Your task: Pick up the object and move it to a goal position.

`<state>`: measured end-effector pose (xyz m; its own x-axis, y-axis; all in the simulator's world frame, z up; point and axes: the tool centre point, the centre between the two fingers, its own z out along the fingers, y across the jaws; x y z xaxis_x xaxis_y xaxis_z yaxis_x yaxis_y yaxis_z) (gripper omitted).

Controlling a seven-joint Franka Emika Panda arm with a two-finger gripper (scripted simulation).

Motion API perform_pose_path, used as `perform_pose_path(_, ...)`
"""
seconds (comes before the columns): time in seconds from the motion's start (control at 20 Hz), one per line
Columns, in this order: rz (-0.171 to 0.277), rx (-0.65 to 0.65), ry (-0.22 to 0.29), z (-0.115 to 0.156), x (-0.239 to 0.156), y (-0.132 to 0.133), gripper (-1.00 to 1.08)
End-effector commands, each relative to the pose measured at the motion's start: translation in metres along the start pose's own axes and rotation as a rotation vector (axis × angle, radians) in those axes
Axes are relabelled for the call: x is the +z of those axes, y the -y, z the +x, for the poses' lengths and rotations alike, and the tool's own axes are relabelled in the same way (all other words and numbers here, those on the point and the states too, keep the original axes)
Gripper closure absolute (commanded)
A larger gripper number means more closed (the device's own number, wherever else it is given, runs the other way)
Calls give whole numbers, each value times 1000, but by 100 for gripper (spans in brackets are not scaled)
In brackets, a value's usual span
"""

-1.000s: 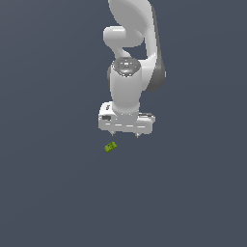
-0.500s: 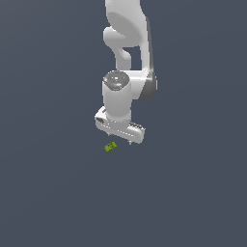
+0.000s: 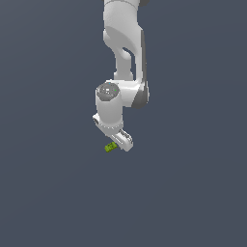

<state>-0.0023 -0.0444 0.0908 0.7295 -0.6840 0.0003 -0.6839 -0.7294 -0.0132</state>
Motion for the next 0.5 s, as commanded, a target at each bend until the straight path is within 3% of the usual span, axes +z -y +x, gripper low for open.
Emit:
perform_pose_path(0.0,-3,73,0,2,8,-7,-92)
perform_pose_path(0.45,-12,227,-1,7,25,-22,-92)
